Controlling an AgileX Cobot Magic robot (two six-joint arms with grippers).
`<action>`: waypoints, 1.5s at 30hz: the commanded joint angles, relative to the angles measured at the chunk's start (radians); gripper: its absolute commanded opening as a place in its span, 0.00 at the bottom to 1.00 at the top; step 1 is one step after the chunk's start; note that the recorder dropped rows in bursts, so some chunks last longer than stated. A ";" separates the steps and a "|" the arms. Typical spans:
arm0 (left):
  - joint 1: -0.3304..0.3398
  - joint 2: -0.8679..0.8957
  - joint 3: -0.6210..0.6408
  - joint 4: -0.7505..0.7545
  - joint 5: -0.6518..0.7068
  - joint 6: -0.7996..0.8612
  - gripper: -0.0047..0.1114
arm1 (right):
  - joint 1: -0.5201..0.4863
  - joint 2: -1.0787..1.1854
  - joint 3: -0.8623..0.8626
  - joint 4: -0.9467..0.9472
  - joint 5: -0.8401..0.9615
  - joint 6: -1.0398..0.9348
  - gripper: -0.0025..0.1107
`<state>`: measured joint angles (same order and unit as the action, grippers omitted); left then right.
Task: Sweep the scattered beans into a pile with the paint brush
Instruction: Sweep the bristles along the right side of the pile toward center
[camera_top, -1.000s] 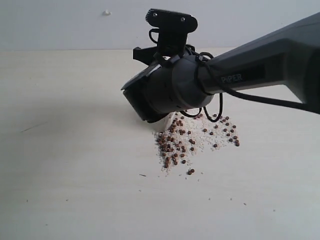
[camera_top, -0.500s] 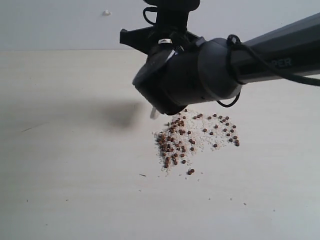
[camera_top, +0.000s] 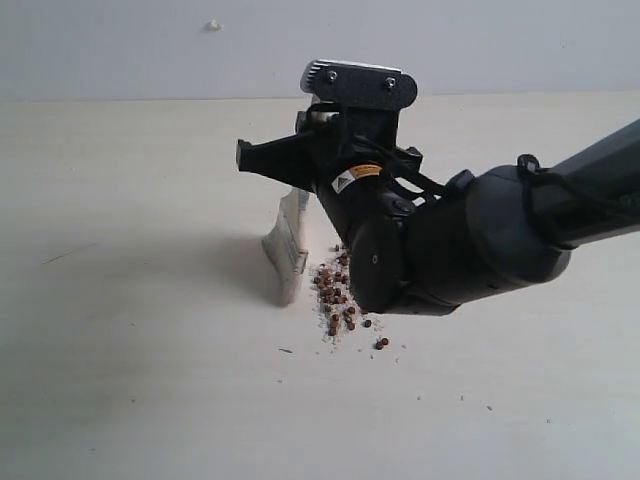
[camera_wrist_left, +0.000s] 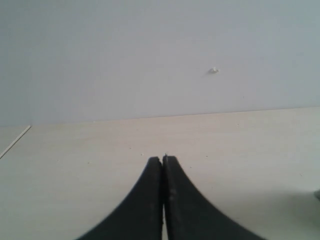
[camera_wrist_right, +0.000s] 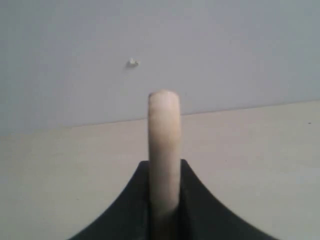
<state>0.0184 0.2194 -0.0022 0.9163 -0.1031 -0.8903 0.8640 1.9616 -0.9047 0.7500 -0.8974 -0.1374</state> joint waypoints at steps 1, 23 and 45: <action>0.002 -0.004 0.002 -0.003 0.004 0.002 0.04 | -0.003 -0.012 0.039 -0.012 -0.014 -0.030 0.02; 0.002 -0.004 0.002 -0.003 0.004 0.002 0.04 | -0.003 -0.038 0.040 0.052 -0.083 -0.139 0.02; 0.002 -0.004 0.002 -0.003 0.004 0.002 0.04 | -0.003 -0.457 0.454 0.086 -0.324 -0.259 0.02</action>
<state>0.0184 0.2194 -0.0022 0.9163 -0.1031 -0.8903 0.8640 1.5446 -0.5372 0.8414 -1.1544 -0.3871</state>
